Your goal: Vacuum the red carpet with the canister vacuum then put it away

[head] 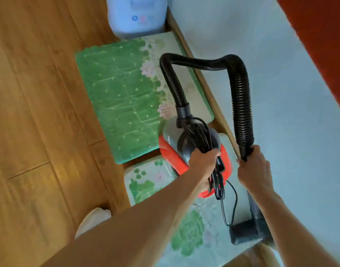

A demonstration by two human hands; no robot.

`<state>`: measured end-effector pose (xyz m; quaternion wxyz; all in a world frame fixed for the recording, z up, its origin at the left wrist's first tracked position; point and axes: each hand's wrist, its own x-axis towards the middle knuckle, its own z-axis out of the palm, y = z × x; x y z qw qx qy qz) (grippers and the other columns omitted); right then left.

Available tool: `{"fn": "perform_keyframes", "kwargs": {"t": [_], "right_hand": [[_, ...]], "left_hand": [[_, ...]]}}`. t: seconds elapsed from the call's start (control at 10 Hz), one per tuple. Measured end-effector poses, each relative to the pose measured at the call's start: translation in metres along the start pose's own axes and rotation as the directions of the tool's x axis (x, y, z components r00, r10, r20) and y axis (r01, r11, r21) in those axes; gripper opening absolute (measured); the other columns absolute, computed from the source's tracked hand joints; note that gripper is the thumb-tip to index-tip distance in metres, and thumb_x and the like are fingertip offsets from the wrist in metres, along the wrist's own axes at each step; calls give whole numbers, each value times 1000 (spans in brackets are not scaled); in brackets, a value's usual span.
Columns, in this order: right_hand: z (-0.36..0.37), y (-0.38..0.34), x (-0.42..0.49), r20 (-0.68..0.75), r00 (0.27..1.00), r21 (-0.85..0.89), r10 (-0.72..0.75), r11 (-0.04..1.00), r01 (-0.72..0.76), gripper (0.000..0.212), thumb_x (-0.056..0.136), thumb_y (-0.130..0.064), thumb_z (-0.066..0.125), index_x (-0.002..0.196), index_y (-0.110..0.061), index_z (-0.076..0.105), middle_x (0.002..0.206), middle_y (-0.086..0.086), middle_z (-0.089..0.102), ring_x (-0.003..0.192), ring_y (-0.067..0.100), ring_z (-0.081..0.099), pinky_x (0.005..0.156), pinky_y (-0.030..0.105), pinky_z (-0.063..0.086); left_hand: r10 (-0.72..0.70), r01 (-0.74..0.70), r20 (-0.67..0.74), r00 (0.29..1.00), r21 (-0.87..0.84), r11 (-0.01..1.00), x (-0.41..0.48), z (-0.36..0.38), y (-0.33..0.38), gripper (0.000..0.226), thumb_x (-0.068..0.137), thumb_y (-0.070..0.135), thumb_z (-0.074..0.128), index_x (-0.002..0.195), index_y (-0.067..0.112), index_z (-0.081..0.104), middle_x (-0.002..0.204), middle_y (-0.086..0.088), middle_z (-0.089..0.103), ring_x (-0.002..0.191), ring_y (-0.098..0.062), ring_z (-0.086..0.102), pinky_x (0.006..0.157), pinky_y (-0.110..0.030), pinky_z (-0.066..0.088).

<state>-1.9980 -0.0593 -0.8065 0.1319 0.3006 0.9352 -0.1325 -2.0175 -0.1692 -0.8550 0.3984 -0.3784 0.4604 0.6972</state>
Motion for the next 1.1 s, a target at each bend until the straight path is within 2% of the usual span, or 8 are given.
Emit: {"fn": "perform_keyframes", "kwargs": {"t": [0.3, 0.4, 0.5, 0.6, 0.7, 0.8, 0.9, 1.1], "right_hand": [[44, 17, 29, -86, 991, 36, 106, 994, -103, 69, 92, -9, 51, 152, -2, 17, 156, 21, 17, 142, 38, 22, 111, 50, 30], [52, 18, 27, 99, 986, 88, 133, 986, -142, 55, 93, -21, 53, 145, -12, 40, 141, 18, 46, 124, 33, 48, 96, 41, 42], [53, 6, 13, 98, 989, 349, 109, 927, -137, 37, 80, -54, 50, 105, -28, 62, 106, -5, 62, 98, 17, 57, 87, 33, 41], [55, -17, -6, 21, 996, 471, -81, 880, 62, 36, 95, -46, 43, 117, -28, 65, 112, -8, 66, 104, 11, 60, 88, 31, 45], [63, -28, -23, -17, 962, 278, -272, 923, 266, 52, 100, -37, 38, 150, -23, 34, 141, 3, 51, 128, 22, 48, 101, 43, 44], [69, -23, -29, -19, 947, 92, -320, 943, 320, 69, 99, -29, 45, 157, -19, 8, 152, 7, 35, 134, 29, 38, 104, 48, 37], [62, -28, -30, 43, 972, 92, -231, 970, 226, 72, 98, -28, 48, 157, -20, 7, 156, 8, 28, 138, 30, 31, 107, 48, 34], [26, -35, -64, 138, 990, 217, 2, 976, -33, 58, 92, -15, 43, 148, -15, 32, 146, 11, 39, 131, 30, 41, 103, 44, 40]], "left_hand": [[325, -237, -76, 943, 532, 813, -11, -12, 27, 60, 85, 61, 65, 106, 5, 66, 106, -11, 71, 99, -32, 67, 84, -36, 55], [382, -276, -16, 924, 662, 697, -14, -23, 23, 64, 82, 69, 61, 87, 6, 66, 85, -8, 72, 82, -30, 71, 75, -39, 60], [276, -225, -19, 961, 529, 819, -12, -23, 25, 69, 79, 64, 70, 105, 1, 61, 93, -10, 73, 64, -27, 72, 52, -32, 61], [149, -136, -42, 988, 227, 964, -8, -22, 22, 93, 66, 63, 81, 130, 4, 47, 111, -8, 70, 76, -22, 73, 63, -27, 62], [102, -104, 27, 994, 76, 992, -4, -30, 15, 62, 77, 54, 78, 123, 15, 64, 109, -2, 75, 97, -19, 72, 89, -35, 58], [47, -46, -2, 999, 154, 987, -8, -39, 9, 51, 87, 49, 71, 127, 17, 64, 118, 0, 71, 111, -21, 65, 104, -41, 49], [-30, 37, -32, 999, 217, 975, -16, -43, 10, 62, 83, 46, 76, 132, 12, 58, 128, -3, 66, 116, -26, 59, 102, -42, 45], [28, 24, -115, 993, 424, 905, -63, -60, 32, 18, 92, 15, 62, 105, 7, 53, 102, -7, 50, 96, -25, 49, 85, -32, 41]]}}
